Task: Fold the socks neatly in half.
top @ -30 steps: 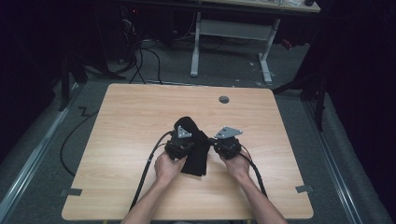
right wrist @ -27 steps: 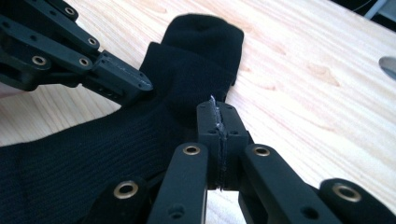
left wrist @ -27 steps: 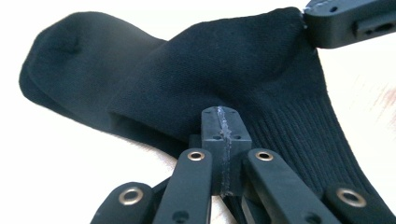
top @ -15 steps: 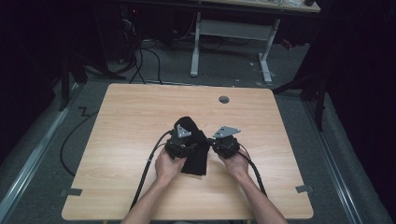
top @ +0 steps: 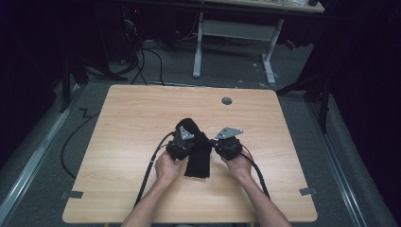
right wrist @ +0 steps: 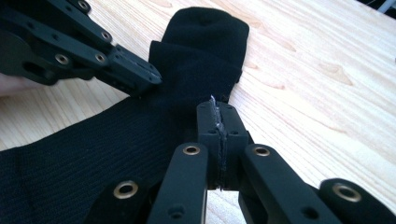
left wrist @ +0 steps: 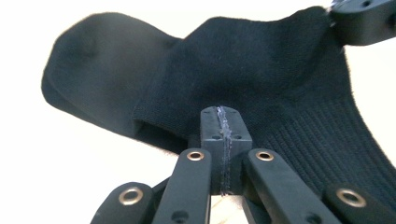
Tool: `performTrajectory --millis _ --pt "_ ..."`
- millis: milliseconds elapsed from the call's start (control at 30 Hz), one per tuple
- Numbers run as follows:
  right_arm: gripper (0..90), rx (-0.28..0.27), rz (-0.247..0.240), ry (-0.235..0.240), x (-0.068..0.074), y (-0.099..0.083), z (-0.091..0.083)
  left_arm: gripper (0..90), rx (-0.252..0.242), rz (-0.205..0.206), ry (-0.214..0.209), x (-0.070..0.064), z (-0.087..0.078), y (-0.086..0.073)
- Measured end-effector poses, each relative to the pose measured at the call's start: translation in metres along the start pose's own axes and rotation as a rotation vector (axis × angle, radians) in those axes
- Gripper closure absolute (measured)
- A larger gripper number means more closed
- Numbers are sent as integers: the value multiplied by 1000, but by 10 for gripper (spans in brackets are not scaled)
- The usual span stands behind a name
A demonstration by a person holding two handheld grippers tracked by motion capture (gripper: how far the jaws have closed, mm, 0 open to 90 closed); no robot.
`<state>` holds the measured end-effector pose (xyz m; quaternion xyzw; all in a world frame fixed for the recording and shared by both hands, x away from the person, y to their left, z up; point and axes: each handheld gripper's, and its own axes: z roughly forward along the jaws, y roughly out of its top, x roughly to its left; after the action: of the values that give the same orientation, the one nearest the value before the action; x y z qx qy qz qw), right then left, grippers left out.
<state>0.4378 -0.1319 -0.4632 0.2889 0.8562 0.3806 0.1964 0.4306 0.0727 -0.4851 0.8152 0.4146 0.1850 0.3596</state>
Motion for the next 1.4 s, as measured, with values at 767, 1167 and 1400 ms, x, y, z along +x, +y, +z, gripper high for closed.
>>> performTrajectory --millis 767,1167,1400 --pt "728 128 103 -2 -17 -3 39 723 -2 -32 -30 -1 -10 -7" --pt "855 96 85 4 -4 -34 3 624 -20 -8 -67 -24 -35 -30" --pt "845 102 75 7 8 -44 4 622 7 -32 -86 -30 -28 -42"
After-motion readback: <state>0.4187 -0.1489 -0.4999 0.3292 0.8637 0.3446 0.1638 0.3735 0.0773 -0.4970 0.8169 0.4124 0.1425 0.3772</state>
